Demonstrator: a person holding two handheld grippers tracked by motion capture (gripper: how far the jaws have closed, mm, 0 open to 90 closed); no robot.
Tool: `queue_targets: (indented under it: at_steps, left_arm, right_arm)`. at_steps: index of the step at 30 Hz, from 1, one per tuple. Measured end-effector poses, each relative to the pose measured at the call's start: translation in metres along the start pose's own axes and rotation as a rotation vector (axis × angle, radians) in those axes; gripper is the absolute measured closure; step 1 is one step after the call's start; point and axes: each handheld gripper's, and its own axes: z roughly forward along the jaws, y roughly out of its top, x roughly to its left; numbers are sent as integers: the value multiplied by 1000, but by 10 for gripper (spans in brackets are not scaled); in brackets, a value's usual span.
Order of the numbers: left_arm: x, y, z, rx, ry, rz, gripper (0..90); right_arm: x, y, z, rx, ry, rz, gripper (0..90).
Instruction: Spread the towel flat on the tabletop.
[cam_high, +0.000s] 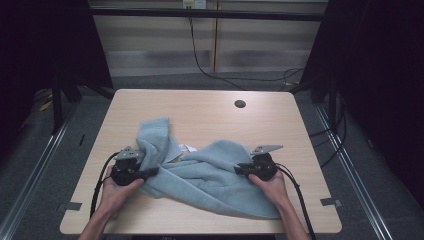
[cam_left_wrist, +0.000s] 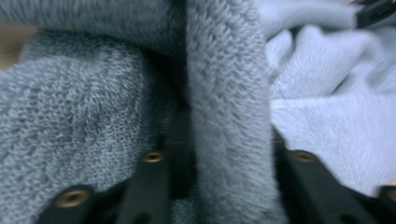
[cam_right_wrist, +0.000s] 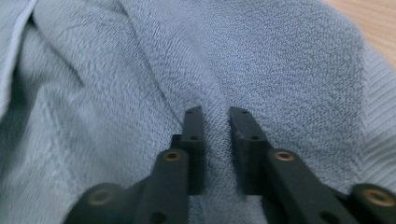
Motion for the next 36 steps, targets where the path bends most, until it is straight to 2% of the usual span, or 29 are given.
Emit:
queue_targets:
  at_steps: [1, 3, 4, 5, 6, 8, 10, 11, 13, 14, 15, 16, 17, 18, 19, 20, 21, 22, 23, 25, 26, 27, 28, 31, 32, 33, 34, 35, 36]
  left_arm:
    - [0, 0, 0, 0, 0, 0, 768]
    - [9, 5, 5, -11, 27, -20, 783]
    - [19, 7, 14, -46, 27, -56, 783]
    - [19, 7, 14, -46, 27, -56, 781]
    - [25, 7, 18, -70, -1, -100, 781]
    - [26, 9, 23, -70, -12, -82, 760]
    - [25, 15, 24, -71, -19, -90, 699]
    - [23, 17, 26, -82, -25, -91, 699]
    - [19, 18, 29, -91, -45, -118, 653]
    - [15, 20, 26, -105, -63, -140, 556]
    - [13, 22, 21, -120, -65, -150, 522]
    - [13, 22, 21, -120, -65, -150, 483]
    - [8, 25, 7, -135, -42, -129, 452]
    - [5, 26, 0, -137, -37, -115, 427]
    - [5, 26, 0, -137, -37, -115, 422]
    - [-1, 24, -15, -157, -29, -107, 422]
    - [-1, 24, -15, -157, -29, -107, 428]
    - [-6, 19, -26, -162, -35, -90, 446]
    - [-8, 17, -30, -174, -32, -95, 446]
    - [-12, 13, -39, -174, -17, -69, 478]
    - [-15, 11, -44, -181, -11, -77, 485]
    - [-16, 10, -47, -180, -17, -70, 485]
    - [-16, 10, -47, -180, -17, -70, 491]
    - [-19, 4, -53, -176, -27, -74, 510]
    - [-18, -1, -50, -146, -11, -55, 527]
    - [-18, -1, -50, -146, -11, -55, 535]
    - [-14, -6, -44, -119, -19, -74, 540]
    - [-12, -9, -41, -103, -17, -73, 551]
    - [-12, -9, -41, -103, -17, -73, 551]
  right_arm:
    - [2, -2, -3, 7, 8, -6, 817]
    - [9, -7, -8, 33, 33, -21, 825]
    - [13, -10, -11, 42, 47, -29, 826]
    - [13, -10, -11, 42, 47, -29, 826]
    - [19, -13, -13, 48, 53, -33, 826]
    - [35, -25, -19, 53, 99, -29, 826]
    - [47, -30, -21, 70, 132, -41, 825]
    - [47, -30, -21, 70, 132, -41, 825]
    - [59, -35, -22, 76, 158, -32, 824]
    - [71, -40, -24, 84, 182, -36, 815]
    - [76, -41, -25, 89, 192, -39, 809]
    - [79, -41, -27, 88, 197, -46, 795]
    - [81, -41, -29, 75, 195, -55, 772]
    - [80, -39, -31, 56, 197, -56, 757]
    - [80, -39, -31, 56, 197, -56, 757]
    - [73, -34, -35, 15, 187, -41, 715]
    - [69, -30, -37, -4, 173, -36, 704]
    - [65, -26, -39, -18, 159, -32, 695]
    - [60, -21, -41, -37, 150, -28, 679]
    - [50, -12, -42, -63, 126, -19, 648]
    - [46, -9, -42, -71, 119, -15, 631]
    - [40, -3, -41, -84, 109, -6, 624]
    - [40, -3, -41, -84, 109, -6, 624]
    - [24, 12, -29, -90, 72, -9, 571]
    - [21, 15, -23, -83, 53, -21, 561]
    - [17, 17, -18, -82, 45, -19, 545]
    - [13, 19, -11, -75, 52, -10, 535]
    - [9, 19, -5, -64, 38, -3, 521]
    - [9, 19, -5, -64, 38, -3, 521]
